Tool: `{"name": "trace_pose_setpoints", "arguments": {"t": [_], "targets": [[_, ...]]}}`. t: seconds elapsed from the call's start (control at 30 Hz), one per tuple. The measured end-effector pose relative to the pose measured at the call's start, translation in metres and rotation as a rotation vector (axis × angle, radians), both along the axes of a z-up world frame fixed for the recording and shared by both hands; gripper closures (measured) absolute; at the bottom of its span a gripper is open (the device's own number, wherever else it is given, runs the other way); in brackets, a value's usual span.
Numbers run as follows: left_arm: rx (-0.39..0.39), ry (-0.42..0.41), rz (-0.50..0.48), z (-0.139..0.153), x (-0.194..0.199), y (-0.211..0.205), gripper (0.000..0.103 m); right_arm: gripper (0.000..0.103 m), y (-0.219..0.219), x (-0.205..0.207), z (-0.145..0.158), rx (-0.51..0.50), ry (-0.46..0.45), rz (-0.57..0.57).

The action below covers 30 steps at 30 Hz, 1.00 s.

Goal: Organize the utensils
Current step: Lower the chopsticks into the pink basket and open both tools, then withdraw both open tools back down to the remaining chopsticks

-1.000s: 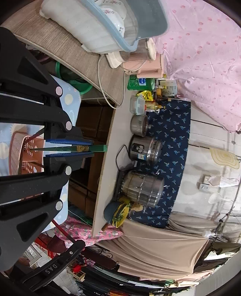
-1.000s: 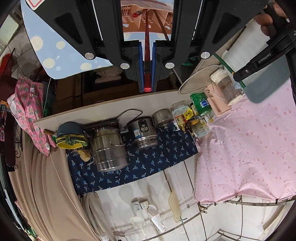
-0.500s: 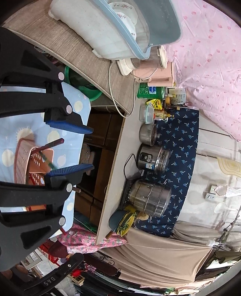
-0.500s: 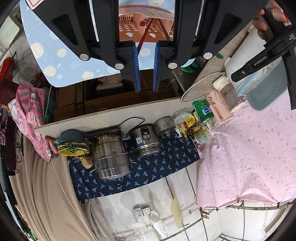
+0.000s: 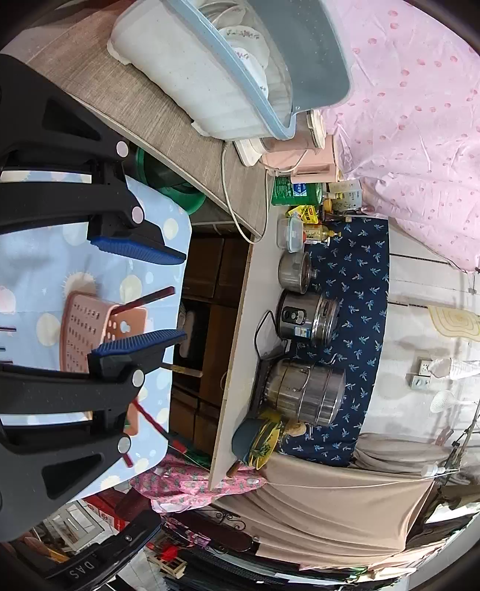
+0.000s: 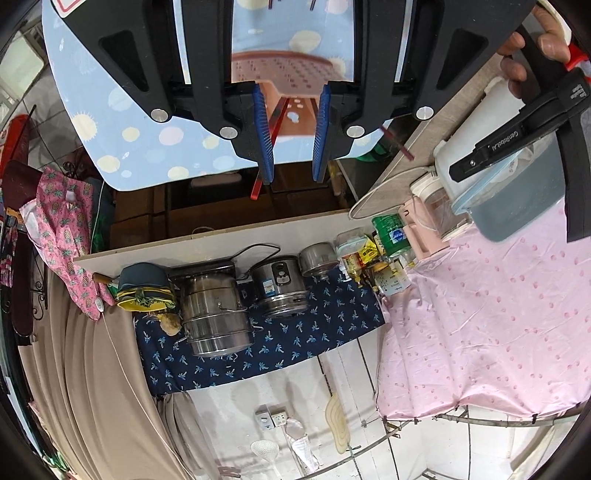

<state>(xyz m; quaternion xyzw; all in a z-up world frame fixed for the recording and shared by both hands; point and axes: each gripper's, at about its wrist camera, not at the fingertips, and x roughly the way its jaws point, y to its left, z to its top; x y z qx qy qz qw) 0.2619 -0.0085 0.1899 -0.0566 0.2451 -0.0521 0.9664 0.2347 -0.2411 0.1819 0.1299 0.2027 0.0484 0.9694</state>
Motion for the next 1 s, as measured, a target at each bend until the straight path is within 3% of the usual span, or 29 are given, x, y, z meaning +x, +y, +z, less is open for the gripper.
{"name": "trace_pose_setpoints", "arguments": {"t": [0.33,0.57,1.0], "targets": [[0.032,0.019,-0.016,-0.018,-0.052,0.0,0.068,0.08,0.014,-0.056,-0.024,-0.036,0.038,0.031],[0.031,0.09,-0.033,-0.049,-0.083,0.003,0.068,0.08,0.017,-0.091,-0.053,-0.028,0.104,0.033],[0.065,0.229,-0.078,-0.117,-0.136,-0.001,0.068,0.08,0.026,-0.154,-0.114,-0.108,0.245,0.039]]}}
